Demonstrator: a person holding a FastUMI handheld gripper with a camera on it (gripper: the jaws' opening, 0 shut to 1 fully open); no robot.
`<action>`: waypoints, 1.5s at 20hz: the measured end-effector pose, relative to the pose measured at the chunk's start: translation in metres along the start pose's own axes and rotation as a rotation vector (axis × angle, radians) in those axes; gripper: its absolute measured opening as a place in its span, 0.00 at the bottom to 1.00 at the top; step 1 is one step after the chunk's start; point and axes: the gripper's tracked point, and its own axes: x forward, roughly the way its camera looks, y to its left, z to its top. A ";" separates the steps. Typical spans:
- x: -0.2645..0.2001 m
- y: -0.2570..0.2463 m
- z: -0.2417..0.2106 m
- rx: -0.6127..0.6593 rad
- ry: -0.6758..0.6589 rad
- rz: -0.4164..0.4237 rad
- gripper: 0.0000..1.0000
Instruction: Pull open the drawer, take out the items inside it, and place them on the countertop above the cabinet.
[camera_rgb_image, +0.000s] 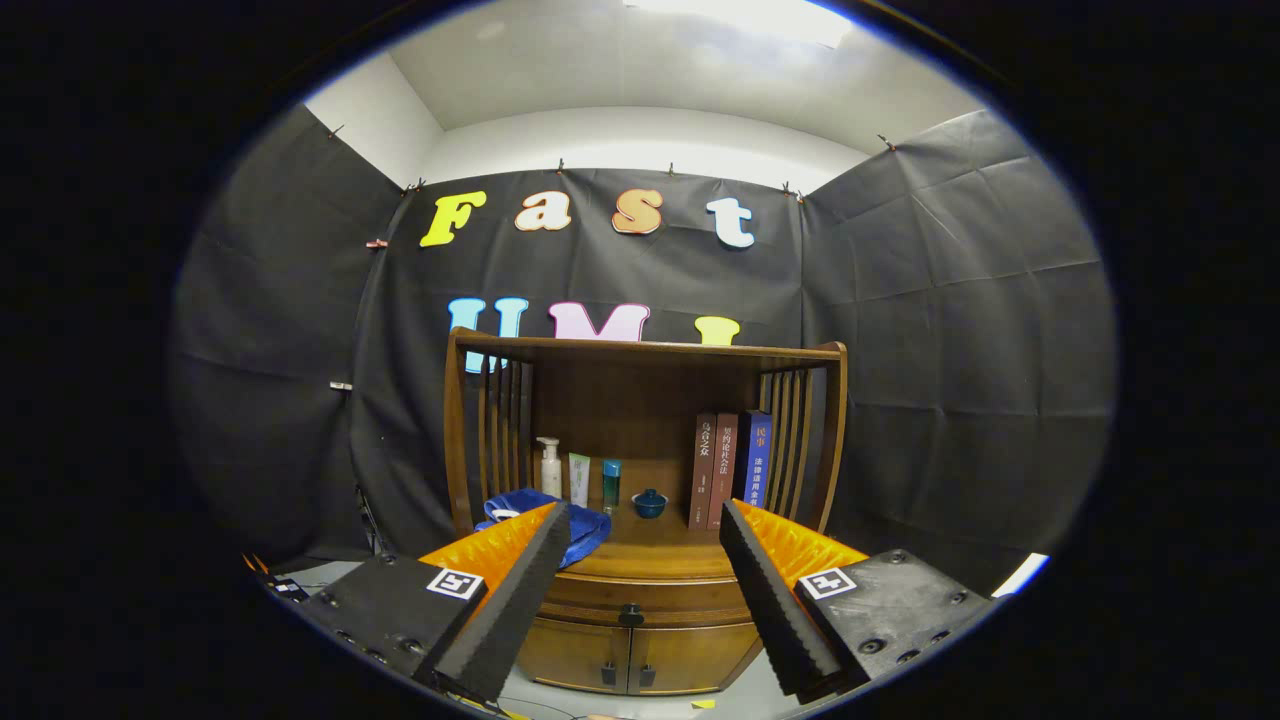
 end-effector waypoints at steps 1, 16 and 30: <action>0.002 0.000 -0.004 0.000 0.005 -0.002 0.99; 0.095 0.006 -0.173 0.040 0.237 0.026 0.99; 0.175 0.015 -0.339 0.046 0.474 0.019 1.00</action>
